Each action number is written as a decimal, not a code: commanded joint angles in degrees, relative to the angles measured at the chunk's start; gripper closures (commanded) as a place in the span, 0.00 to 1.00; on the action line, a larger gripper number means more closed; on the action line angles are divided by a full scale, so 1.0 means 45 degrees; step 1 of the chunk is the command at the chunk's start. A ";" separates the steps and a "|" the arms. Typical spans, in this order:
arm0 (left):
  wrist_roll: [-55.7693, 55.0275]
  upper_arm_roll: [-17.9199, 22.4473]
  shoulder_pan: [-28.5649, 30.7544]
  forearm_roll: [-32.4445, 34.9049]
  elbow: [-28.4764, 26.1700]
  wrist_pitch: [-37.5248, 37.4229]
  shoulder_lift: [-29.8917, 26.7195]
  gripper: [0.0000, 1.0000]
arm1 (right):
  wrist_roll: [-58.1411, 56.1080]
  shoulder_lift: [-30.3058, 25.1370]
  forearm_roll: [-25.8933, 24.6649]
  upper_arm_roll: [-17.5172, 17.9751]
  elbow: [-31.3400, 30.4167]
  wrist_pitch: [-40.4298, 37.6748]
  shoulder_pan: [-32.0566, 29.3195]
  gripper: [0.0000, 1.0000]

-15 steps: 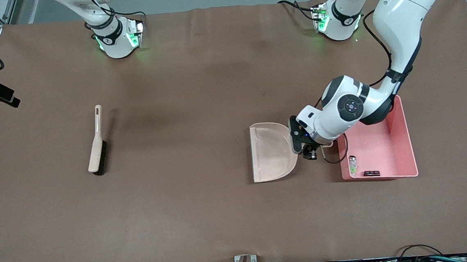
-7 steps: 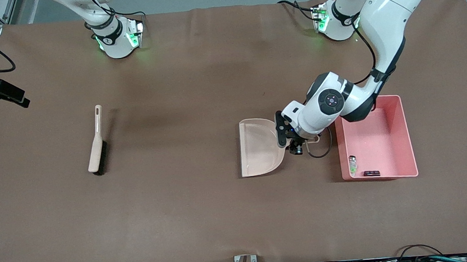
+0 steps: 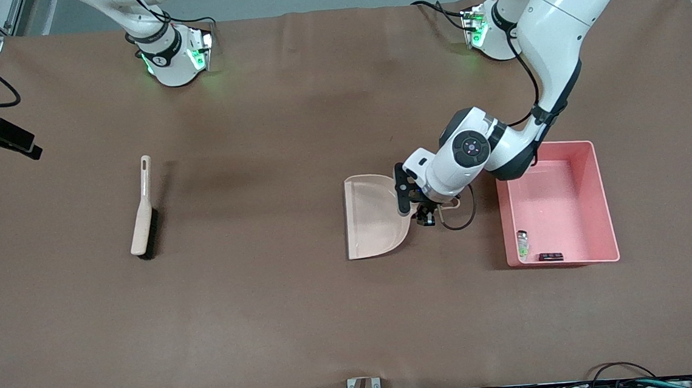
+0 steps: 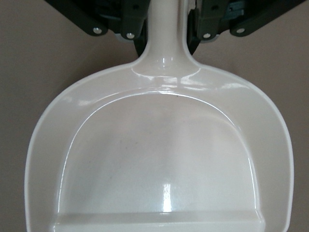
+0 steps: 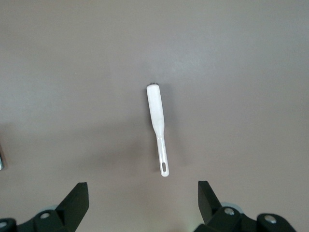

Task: Clean e-waste and dump in bin
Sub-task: 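Set the dustpan on the table with the left gripper and release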

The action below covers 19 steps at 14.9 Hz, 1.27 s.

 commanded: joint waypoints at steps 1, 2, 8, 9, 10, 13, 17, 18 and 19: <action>-0.0172 0.0274 -0.0341 0.0004 0.0026 0.0180 -0.0027 0.99 | -0.0008 -0.0483 -0.0016 -0.0031 -0.0364 -0.0423 -0.0275 0.00; -0.0153 0.0274 -0.0341 0.0004 0.0026 0.0180 -0.0027 0.99 | -0.0008 -0.0464 -0.0016 -0.0031 -0.0423 -0.0424 -0.0373 0.00; -0.0911 0.0332 -0.0321 0.0278 0.0046 0.0102 -0.0474 0.00 | 0.0012 -0.0425 -0.0016 -0.0031 -0.0598 -0.0502 -0.0492 0.00; -0.1321 0.0332 -0.0244 0.0258 0.0046 -0.0150 -0.0824 0.00 | 0.0012 -0.0425 -0.0074 -0.0012 -0.1295 -0.0232 -0.0472 0.00; -0.1943 0.0332 -0.0146 0.0142 0.0104 -0.0868 -0.1292 0.00 | 0.0012 -0.0445 -0.0075 0.0008 -0.2211 0.0603 -0.0491 0.00; -0.4790 0.0371 0.0186 -0.0791 0.1075 -0.4142 -0.3029 0.00 | 0.0110 -0.0425 -0.0075 0.0047 -0.3001 0.1703 -0.0394 0.00; -0.7123 0.1227 0.0206 -0.1225 0.2973 -0.7569 -0.3989 0.00 | 0.0110 -0.0308 0.0023 0.0067 -0.2923 0.1822 -0.0355 0.00; -0.7338 0.1637 0.0206 -0.1458 0.3111 -0.8077 -0.4437 0.00 | 0.0110 -0.0308 0.0042 0.0067 -0.2942 0.1803 -0.0316 0.00; -0.7592 0.2144 0.0206 -0.1499 0.3170 -0.8488 -0.4925 0.00 | 0.0110 -0.0308 0.0042 0.0067 -0.2943 0.1706 -0.0296 0.00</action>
